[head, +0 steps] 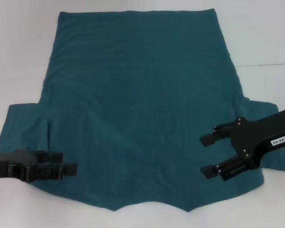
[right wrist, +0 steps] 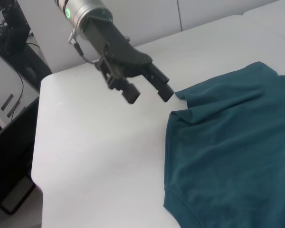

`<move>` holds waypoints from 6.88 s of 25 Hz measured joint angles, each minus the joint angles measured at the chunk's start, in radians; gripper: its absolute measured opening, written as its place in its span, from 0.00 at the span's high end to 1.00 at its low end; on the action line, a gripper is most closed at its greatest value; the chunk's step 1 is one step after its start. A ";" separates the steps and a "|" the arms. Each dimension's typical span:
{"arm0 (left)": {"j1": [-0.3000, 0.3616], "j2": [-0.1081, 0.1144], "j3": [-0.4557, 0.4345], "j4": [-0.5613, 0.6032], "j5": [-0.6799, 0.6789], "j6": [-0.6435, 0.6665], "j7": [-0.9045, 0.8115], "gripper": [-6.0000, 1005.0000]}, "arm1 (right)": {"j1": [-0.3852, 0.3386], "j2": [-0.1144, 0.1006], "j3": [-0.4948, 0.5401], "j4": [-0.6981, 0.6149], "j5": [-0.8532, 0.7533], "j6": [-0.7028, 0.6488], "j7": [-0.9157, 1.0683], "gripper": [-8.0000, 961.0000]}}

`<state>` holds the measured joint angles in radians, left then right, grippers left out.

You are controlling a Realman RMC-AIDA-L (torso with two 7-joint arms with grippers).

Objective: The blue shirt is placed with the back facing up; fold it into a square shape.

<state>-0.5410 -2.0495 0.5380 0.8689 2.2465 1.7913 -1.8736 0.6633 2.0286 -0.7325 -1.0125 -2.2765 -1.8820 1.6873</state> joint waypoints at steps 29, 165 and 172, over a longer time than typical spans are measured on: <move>0.021 -0.046 0.014 0.190 0.421 -0.416 -0.505 0.13 | 0.044 0.007 -0.035 -0.001 -0.006 -0.008 0.054 0.05; -0.185 -0.046 0.294 0.118 0.460 -0.711 -0.753 0.24 | -0.075 0.045 0.063 0.012 0.144 0.159 -0.054 0.05; -0.210 -0.040 0.220 -0.018 0.455 -0.801 -0.764 0.16 | -0.074 0.053 0.065 0.012 0.144 0.154 -0.065 0.05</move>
<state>-0.7509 -2.0892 0.7580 0.8510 2.7010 0.9903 -2.6372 0.5895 2.0813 -0.6672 -1.0001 -2.1321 -1.7275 1.6223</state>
